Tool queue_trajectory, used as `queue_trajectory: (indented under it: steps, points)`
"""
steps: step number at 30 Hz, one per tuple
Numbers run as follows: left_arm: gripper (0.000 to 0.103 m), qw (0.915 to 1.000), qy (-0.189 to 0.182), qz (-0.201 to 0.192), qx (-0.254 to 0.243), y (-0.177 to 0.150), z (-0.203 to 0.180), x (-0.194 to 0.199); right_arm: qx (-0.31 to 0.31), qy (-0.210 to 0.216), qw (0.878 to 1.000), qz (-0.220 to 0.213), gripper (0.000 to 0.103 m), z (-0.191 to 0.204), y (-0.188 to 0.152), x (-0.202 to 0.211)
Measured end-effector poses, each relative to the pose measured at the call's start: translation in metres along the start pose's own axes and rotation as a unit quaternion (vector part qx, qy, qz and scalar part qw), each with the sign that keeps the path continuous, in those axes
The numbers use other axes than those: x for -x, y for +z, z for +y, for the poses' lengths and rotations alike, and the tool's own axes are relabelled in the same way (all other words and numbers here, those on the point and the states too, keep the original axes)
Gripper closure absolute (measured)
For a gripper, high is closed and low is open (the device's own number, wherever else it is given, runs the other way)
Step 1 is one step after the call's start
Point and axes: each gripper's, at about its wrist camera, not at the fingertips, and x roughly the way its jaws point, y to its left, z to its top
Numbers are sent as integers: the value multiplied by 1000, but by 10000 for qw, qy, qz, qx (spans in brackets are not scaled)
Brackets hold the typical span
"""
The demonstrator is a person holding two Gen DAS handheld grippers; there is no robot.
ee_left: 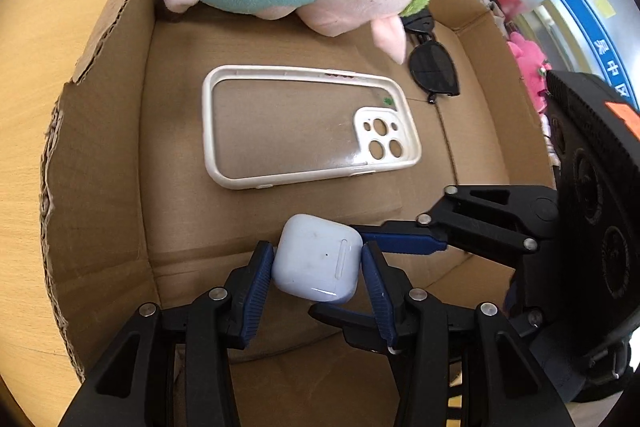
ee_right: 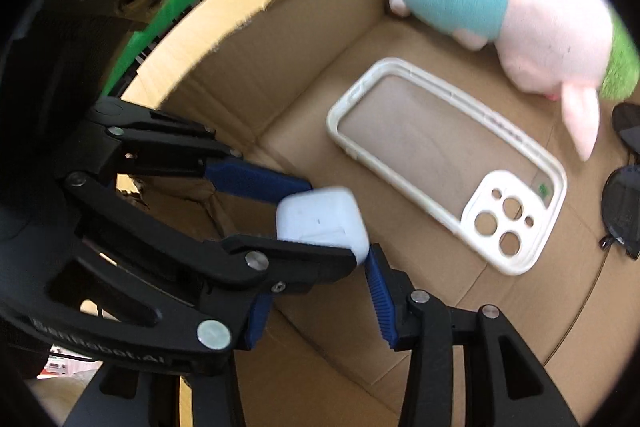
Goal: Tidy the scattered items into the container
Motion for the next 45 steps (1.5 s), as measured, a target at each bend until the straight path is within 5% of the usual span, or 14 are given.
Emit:
queue_trajectory:
  steps: [8,12,15,23,25,30,45]
  points:
    - [54,9975,608,-345,-97,-7,-4,13,-208,-169,9996,-90,51,0,-8,7]
    - [38,9901,944,-1010,-231,-23,-14,46,-298,-98,9974,-641,39,3,-29,39]
    - [16,9719,1401,-1852,-387,-41,-35,78,-265,-430,9904,-1285,32,14,-52,73]
    - [0,9075,2251,-3518,-441,-92,-94,131,-635,-1662,9401,-2908,28,27,-98,153]
    - [0,9013,2178,-3723,-398,-103,-101,134,-785,-1815,9322,-3030,28,27,-113,167]
    - [0,8948,2193,-3851,-550,-117,-125,126,-944,-2213,9171,-3180,28,28,-142,187]
    - [0,8963,2058,-3861,-729,-137,-174,110,-1119,-2357,9094,-3240,28,27,-190,200]
